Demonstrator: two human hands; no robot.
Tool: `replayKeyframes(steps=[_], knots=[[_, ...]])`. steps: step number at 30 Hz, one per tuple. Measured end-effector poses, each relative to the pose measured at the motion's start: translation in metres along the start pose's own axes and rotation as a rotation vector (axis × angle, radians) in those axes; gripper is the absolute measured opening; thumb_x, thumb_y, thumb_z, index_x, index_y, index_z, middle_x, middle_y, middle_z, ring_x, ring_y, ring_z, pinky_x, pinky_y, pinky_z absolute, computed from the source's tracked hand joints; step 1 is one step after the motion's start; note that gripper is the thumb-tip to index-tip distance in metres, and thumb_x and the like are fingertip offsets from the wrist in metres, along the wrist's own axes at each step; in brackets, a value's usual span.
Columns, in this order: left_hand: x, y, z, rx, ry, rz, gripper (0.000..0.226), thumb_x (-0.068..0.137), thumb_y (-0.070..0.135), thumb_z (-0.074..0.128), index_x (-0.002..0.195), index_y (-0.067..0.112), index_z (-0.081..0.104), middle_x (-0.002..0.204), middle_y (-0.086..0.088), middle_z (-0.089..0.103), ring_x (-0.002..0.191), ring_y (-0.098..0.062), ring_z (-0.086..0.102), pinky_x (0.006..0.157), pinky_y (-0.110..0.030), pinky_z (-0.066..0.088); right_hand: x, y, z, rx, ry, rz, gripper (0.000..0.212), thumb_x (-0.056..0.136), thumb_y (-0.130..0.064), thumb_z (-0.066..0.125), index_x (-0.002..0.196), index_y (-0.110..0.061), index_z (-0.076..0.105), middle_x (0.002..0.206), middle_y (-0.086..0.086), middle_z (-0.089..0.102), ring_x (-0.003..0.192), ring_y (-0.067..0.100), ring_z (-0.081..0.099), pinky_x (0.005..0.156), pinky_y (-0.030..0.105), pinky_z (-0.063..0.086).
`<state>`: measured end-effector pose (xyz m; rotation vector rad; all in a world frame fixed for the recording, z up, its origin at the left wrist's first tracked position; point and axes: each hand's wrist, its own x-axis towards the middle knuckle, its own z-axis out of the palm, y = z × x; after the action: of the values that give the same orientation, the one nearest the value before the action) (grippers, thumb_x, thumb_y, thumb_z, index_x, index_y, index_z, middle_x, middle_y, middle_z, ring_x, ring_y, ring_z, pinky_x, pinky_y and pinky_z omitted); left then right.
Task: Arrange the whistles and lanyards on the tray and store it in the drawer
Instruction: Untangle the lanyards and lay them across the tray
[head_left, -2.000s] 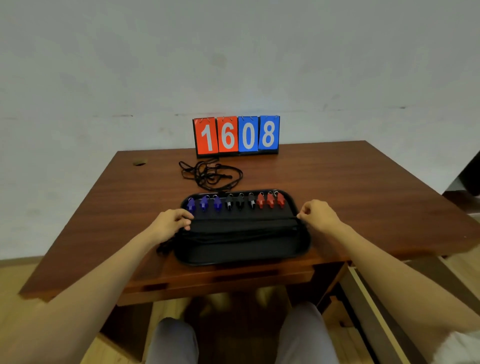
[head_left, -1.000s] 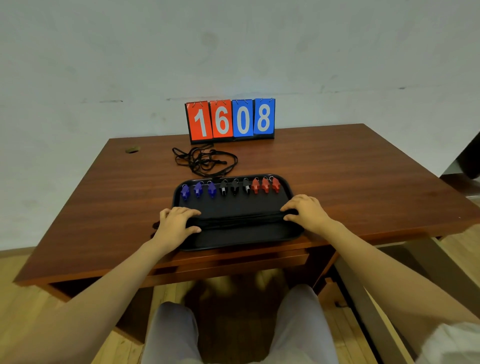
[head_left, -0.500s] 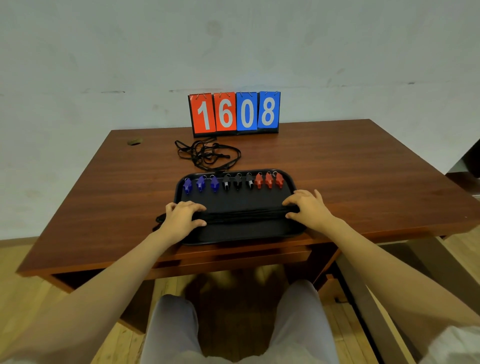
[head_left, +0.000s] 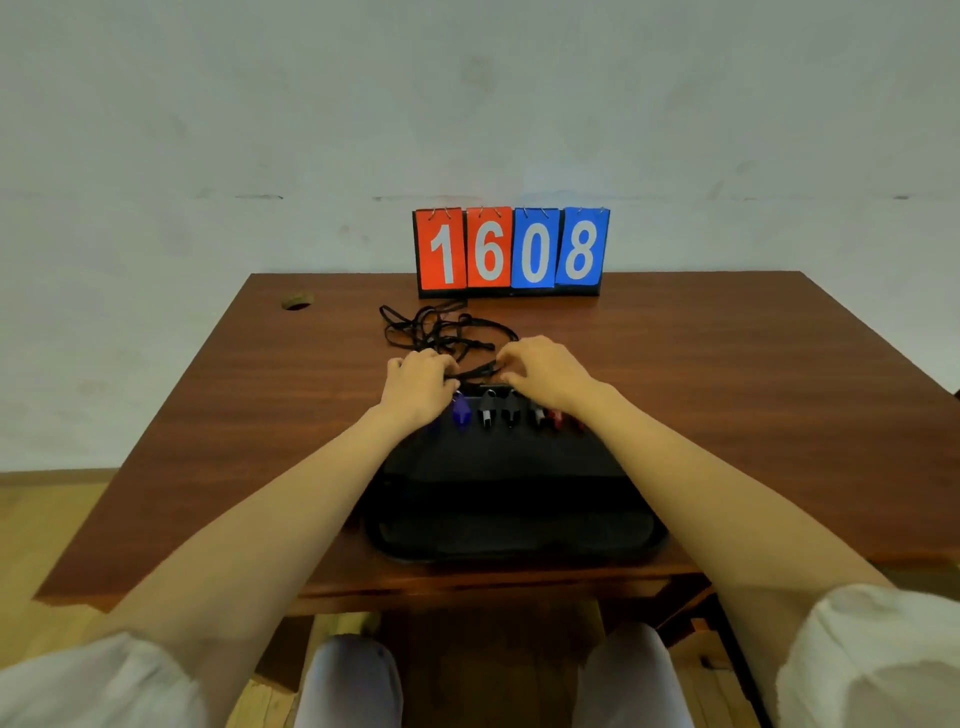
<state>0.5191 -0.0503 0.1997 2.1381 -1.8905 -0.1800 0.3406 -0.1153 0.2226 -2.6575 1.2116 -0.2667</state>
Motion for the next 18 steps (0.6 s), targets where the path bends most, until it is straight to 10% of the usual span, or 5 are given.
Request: replayKeyframes(steps=[18], knots=[[0.146,-0.061,0.042,-0.023,-0.052,-0.069,0.037,0.092,0.033,0.054,0.125,0.014,0.056,0.122,-0.010,0.056,0.117,-0.031,0.049,0.095,-0.045,0.039,0.195,0.040,0.064,-0.105,-0.164,0.141,0.036,0.096,-0.019,0.048,0.132,-0.017,0.047,0.130,0.011,0.047,0.121,0.030,0.043,0.095,0.041,0.042]])
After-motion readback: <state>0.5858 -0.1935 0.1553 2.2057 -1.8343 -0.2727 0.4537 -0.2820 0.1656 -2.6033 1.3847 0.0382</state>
